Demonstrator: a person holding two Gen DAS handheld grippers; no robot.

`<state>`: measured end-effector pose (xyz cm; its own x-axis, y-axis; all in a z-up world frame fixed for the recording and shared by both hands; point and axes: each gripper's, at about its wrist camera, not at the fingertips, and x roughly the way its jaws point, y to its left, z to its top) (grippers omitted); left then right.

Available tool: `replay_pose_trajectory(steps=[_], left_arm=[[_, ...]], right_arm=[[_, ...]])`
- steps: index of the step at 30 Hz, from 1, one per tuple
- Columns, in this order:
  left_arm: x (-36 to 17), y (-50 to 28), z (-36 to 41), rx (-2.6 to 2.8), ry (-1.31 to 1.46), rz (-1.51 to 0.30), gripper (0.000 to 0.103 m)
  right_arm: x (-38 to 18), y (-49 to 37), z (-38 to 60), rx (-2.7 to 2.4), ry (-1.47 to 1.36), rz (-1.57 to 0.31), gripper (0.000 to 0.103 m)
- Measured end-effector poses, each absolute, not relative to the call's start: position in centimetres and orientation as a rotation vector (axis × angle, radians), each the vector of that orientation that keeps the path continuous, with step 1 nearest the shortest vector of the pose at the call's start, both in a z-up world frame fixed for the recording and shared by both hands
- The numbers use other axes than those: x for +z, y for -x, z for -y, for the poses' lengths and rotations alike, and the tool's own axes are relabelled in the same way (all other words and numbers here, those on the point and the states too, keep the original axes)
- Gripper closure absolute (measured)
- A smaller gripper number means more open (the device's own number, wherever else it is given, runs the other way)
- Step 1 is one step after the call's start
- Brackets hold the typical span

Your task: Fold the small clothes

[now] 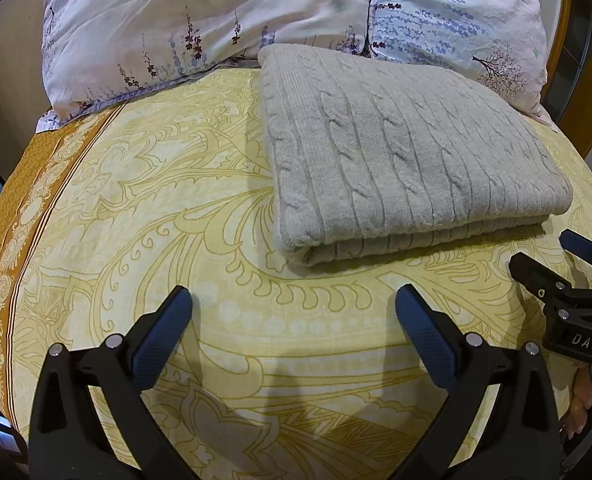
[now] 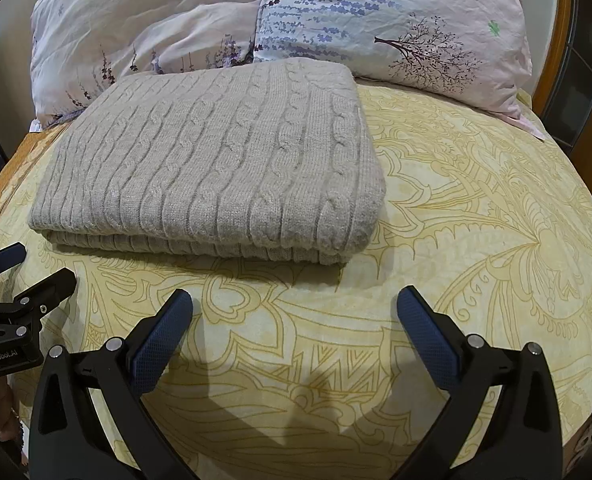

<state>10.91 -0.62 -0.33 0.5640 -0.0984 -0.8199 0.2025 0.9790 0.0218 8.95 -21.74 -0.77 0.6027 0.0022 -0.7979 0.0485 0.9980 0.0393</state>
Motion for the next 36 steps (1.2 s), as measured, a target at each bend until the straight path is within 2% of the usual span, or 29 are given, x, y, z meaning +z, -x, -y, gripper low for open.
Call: replay_pose_trajectory(steps=[36], left_arm=[[-0.35, -11.18, 0.48, -0.176, -0.118, -0.966, 0.002]], right_arm=[[-0.78, -8.91, 21.77, -0.029, -0.06, -0.922, 0.001]])
